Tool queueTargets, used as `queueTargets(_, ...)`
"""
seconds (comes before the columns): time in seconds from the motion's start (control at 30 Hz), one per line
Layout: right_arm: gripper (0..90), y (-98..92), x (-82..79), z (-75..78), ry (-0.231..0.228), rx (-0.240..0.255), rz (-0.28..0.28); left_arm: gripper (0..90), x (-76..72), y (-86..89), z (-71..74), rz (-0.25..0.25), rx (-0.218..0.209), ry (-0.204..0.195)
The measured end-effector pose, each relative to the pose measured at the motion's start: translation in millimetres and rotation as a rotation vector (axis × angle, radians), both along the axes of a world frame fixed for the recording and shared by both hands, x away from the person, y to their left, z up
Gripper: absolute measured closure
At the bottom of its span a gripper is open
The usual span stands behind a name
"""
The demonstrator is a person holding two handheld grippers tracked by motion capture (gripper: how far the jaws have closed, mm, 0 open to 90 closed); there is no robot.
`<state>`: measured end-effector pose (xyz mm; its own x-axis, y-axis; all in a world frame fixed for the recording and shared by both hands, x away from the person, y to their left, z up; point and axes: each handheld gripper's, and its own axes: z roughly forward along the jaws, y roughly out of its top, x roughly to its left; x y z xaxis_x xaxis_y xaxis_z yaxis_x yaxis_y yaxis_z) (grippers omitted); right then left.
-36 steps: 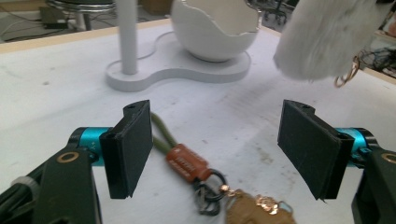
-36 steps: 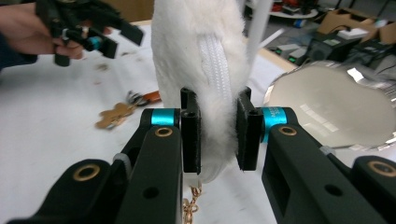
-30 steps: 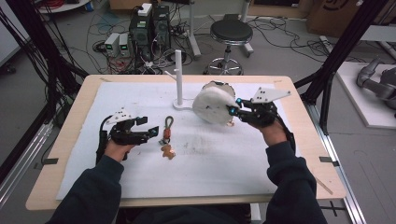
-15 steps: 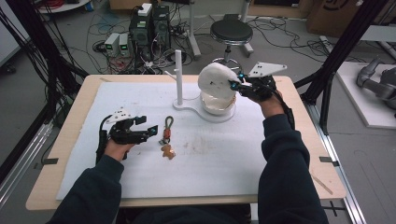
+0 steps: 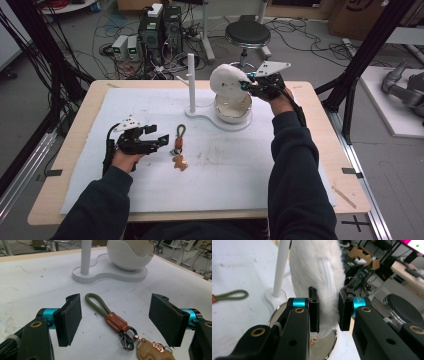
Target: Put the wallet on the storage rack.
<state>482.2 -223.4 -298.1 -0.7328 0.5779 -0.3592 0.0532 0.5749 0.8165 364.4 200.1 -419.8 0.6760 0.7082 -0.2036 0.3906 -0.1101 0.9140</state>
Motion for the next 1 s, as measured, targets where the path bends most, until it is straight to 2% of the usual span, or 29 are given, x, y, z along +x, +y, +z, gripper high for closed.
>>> queueTargets(0.1, 76.1, 1.3, 1.9, -4.1, 0.009, -0.020, 0.004, 26.2, -0.2, -0.4, -0.3, -0.005, 0.004, 0.003)
queueTargets(0.27, 76.1, -3.0, 0.0, -10.8, -0.019, -0.121, 0.013, 26.2, -0.1, 0.3, -0.4, -0.004, 0.002, 0.005)
queueTargets(0.47, 76.1, -14.5, -4.4, -20.9, -0.015, -0.192, -0.009, 26.2, -0.3, -0.3, -0.7, -0.005, 0.004, 0.008)
queueTargets(0.5, 76.2, -14.2, -4.5, -22.3, -0.031, -0.205, -0.009, 26.2, -0.2, -0.2, -0.7, -0.005, 0.005, 0.008)
queueTargets(0.67, 76.2, -7.0, -3.7, -35.5, -0.037, -0.248, 0.000, 26.2, -0.3, -0.1, -0.8, -0.004, 0.004, 0.010)
queueTargets(0.7, 76.3, -1.8, -2.8, -41.4, -0.039, -0.280, 0.008, 26.2, -0.3, -0.1, -0.8, -0.004, 0.004, 0.011)
queueTargets(0.73, 76.3, -1.8, -2.8, -41.4, -0.039, -0.280, 0.008, 26.2, -0.2, -0.2, -0.9, -0.004, 0.004, 0.011)
queueTargets(0.83, 76.4, 7.1, -1.4, -48.2, -0.047, -0.329, 0.013, 26.2, -0.1, -1.0, -1.4, -0.005, 0.000, 0.015)
queueTargets(0.9, 76.6, 11.9, 0.6, -54.4, -0.033, -0.360, 0.005, 26.2, 0.0, -1.3, -1.6, -0.008, 0.004, 0.015)
queueTargets(0.97, 76.5, 13.6, 1.4, -59.6, -0.024, -0.368, -0.015, 26.2, -0.2, -1.5, -1.6, -0.009, 0.001, 0.017)
queueTargets(1.0, 76.3, 12.4, 2.0, -59.8, -0.024, -0.356, -0.015, 26.2, 0.0, -1.2, -1.5, -0.010, 0.002, 0.016)
